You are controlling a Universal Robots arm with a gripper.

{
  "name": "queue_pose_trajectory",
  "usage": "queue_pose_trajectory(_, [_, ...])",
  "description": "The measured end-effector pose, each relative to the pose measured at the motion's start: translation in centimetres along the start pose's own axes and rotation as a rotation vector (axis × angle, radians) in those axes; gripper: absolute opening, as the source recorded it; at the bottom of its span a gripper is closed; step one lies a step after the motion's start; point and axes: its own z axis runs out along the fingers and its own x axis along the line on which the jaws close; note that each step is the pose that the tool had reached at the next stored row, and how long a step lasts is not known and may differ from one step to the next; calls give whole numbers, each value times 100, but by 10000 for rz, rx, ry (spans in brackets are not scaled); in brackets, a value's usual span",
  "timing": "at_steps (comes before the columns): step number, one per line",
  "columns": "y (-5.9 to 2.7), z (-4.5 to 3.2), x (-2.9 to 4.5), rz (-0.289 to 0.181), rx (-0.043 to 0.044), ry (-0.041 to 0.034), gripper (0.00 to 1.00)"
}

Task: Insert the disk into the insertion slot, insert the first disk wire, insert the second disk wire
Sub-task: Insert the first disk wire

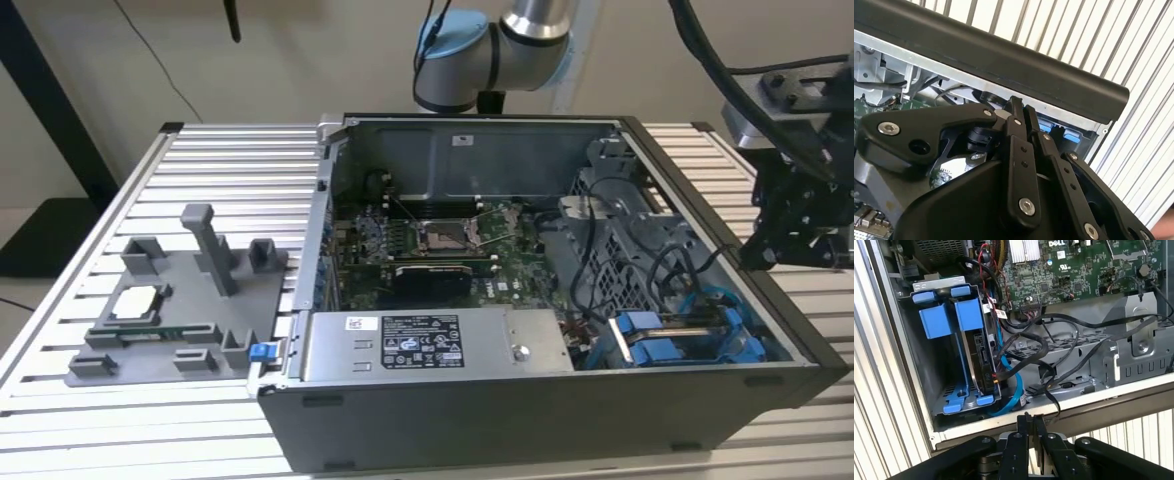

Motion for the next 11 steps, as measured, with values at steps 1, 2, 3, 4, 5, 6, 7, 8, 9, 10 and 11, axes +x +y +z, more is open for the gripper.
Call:
queue_pose_trajectory(1, [0,0,0,1,0,0,0])
queue_pose_trajectory(2, [0,0,0,2,0,0,0])
queue_pose_trajectory(3, [0,0,0,2,1,0,0])
queue_pose_trajectory(4, [4,-2,1,4,1,-2,0])
queue_pose_trajectory(5, [10,-15,0,3,1,1,0])
queue_pose_trajectory(6, [25,-30,1,3,0,-3,0])
queue_pose_trajectory(7, [45,-52,3,4,-1,-5,0])
queue_pose_trajectory(8, [70,-74,5,5,-3,-14,0])
queue_pose_trajectory(9, [100,-97,9,6,-7,-29,0])
queue_pose_trajectory(10, [129,-116,13,8,-10,-43,0])
queue_pose_trajectory(11, [161,-135,18,11,-16,-61,0])
